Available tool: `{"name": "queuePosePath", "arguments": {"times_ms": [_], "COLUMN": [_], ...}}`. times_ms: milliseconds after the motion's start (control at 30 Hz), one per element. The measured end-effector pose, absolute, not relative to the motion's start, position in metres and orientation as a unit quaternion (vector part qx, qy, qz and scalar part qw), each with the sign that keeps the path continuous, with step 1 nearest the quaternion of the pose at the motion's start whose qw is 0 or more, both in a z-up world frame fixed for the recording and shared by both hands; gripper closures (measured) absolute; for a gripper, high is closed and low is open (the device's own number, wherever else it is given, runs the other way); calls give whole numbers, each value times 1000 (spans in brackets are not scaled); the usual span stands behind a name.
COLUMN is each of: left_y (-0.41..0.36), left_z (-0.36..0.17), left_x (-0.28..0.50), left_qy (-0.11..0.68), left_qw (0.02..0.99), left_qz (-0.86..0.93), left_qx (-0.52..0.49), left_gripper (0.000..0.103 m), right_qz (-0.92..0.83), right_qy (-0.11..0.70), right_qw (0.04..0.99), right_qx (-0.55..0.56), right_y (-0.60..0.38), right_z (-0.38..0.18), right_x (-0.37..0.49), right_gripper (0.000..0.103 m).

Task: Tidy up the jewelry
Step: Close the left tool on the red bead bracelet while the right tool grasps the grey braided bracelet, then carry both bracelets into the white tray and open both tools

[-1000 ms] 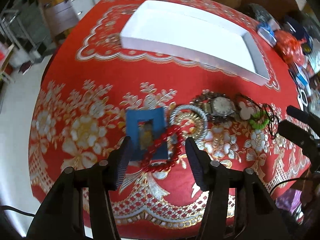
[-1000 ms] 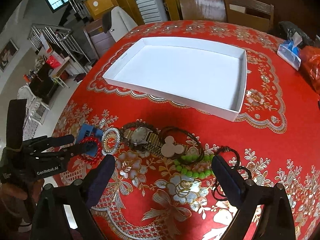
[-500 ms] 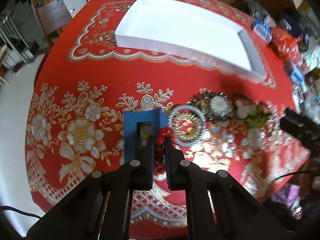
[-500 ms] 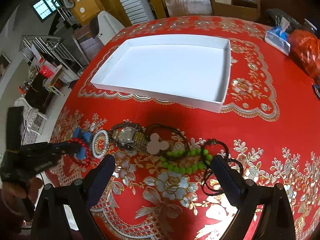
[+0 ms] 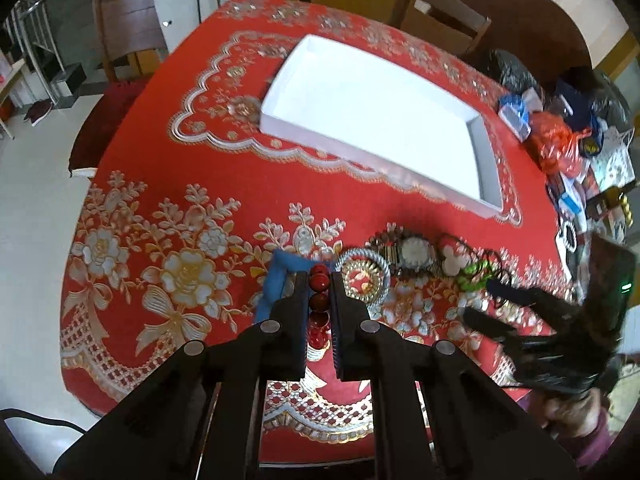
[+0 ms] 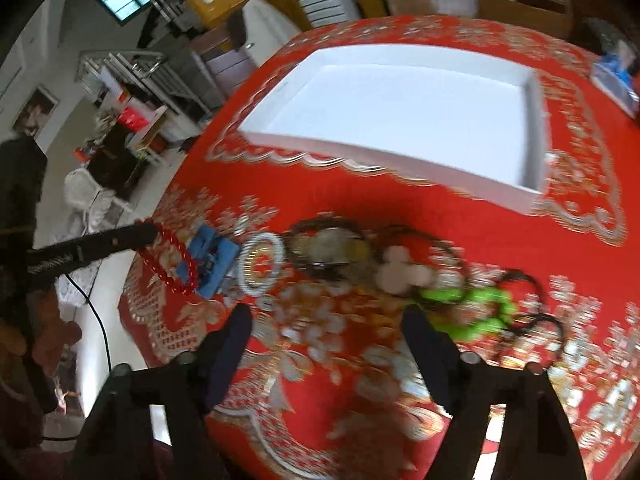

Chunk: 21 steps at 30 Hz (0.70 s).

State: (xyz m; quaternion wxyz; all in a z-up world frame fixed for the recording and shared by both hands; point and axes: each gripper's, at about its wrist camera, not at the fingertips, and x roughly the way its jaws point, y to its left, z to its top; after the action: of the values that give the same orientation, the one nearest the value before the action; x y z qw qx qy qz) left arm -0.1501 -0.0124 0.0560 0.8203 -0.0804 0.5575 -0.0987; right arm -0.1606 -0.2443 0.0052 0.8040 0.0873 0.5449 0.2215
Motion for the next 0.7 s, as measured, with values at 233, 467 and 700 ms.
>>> {"name": "queuePosePath", "arguments": {"times_ms": [233,467,700], "left_y": [4,28,35], "left_z": [79,72,65], "left_x": [-152,-150,-147], "left_qy": [531,535,543], "left_qw": [838,835,829], "left_qz": [-87,-65,-55], "left_qx": [-93,-113,-119], "left_gripper": [95,95,95], "right_qz": [250,246,258], "right_qy": [550,560,557], "right_qw": [794,791,790], "right_qx": [63,20,7], "right_y": [-190,-164,-160], "right_z": [-13,-28,-28], "right_x": [-136,-116,-114], "right_gripper": [63,81,97]}}
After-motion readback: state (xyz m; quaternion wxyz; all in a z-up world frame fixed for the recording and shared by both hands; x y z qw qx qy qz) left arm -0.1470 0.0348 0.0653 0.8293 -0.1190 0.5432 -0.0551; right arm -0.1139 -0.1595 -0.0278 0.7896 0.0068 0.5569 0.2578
